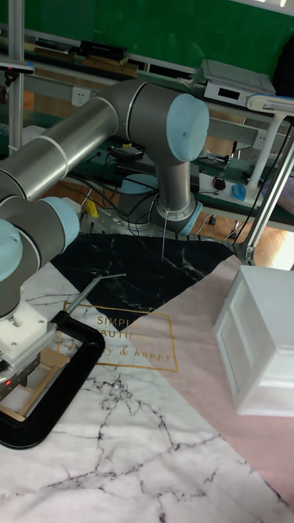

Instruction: Close a sliding window

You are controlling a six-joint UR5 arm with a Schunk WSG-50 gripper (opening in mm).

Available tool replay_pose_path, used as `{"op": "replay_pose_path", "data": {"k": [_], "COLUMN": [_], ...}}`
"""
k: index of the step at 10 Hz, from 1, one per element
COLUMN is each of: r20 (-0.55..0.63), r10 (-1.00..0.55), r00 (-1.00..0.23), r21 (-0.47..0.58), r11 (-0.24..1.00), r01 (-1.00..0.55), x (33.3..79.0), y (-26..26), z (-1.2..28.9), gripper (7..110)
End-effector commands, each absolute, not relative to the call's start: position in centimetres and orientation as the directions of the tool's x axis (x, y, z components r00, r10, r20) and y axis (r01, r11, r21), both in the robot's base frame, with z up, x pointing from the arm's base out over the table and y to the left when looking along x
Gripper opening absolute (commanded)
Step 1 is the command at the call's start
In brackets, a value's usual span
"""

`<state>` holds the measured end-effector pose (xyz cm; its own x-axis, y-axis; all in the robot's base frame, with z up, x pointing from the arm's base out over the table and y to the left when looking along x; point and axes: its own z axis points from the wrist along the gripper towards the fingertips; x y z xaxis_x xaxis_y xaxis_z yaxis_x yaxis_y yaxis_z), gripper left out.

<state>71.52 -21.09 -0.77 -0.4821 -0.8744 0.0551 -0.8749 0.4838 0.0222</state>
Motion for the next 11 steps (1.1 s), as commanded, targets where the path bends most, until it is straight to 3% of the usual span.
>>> {"op": "replay_pose_path", "data": {"k": [1, 2, 3, 11], "r20": [0.046, 0.049, 0.056, 0.060], "r10": [-0.874, -0.874, -0.875, -0.891], "r00": [-0.484, -0.483, -0.481, -0.450], "r21": [-0.001, -0.008, -0.031, -0.224], "r11": [0.485, 0.483, 0.481, 0.427], "r01": [-0.875, -0.876, -0.876, -0.876], "x": [72.1, 72.2, 72.7, 77.1], "y": [-21.3, -21.4, -21.8, -23.4], "z": [-0.7, -0.7, -0.6, 1.1], "gripper": [107, 107, 88, 88]}}
